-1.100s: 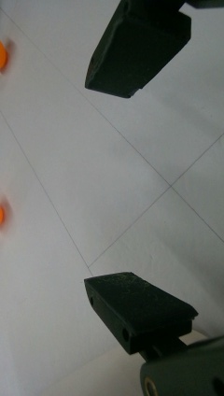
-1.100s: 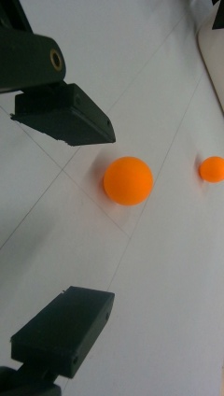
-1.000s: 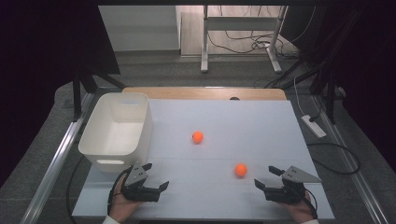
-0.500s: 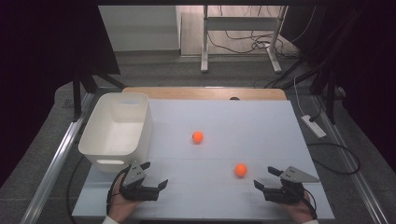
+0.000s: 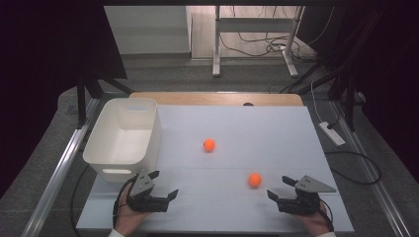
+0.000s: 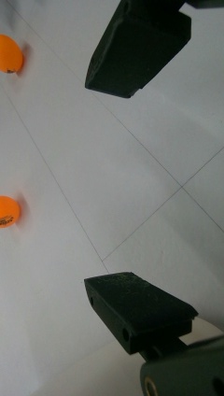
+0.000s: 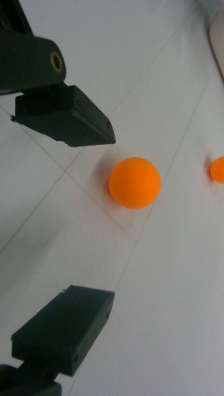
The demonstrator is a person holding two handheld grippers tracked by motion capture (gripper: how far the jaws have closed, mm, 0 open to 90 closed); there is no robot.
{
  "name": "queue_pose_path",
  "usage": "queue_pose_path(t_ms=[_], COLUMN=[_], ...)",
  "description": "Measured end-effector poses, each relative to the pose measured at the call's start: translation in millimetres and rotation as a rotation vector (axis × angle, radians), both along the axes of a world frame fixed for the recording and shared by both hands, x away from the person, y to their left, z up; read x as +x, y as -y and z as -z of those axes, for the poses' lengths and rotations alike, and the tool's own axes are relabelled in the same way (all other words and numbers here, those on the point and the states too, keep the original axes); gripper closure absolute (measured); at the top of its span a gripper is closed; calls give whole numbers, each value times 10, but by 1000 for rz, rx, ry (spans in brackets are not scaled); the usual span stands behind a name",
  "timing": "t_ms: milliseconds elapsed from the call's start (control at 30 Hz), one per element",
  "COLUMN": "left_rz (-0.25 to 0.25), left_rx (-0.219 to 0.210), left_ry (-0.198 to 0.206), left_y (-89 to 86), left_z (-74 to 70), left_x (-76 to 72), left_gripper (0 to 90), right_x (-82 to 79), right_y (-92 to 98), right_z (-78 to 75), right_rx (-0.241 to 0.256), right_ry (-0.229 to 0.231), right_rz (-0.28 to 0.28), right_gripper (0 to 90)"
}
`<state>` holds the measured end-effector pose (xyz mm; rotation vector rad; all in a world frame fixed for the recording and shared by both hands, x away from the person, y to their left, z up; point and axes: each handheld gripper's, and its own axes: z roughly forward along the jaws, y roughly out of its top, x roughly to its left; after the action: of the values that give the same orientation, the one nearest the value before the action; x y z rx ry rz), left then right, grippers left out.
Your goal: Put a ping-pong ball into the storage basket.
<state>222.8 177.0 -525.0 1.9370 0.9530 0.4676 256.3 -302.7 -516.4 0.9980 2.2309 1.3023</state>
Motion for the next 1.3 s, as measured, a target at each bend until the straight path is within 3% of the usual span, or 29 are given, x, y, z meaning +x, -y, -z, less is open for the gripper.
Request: queue_pose_path(t_ms=[367, 467, 767, 1300], left_rz=[0, 1, 41, 60], left_rx=[-5, -23, 15, 4], left_ry=[4, -13, -35, -40], left_y=[34, 74, 240, 349], left_z=[-101, -126, -184, -290], left_x=[-2, 8, 83, 228], left_gripper=[80, 81, 82, 82], right_x=[48, 61, 43, 79], right_y=[-1, 7, 40, 23], right_z=[11, 5, -1, 5], right_rx=[-6, -5, -6, -1], right_ry=[-8, -7, -3, -12], right_rz=[9, 15, 15, 9], right_gripper=[207, 209, 209, 208])
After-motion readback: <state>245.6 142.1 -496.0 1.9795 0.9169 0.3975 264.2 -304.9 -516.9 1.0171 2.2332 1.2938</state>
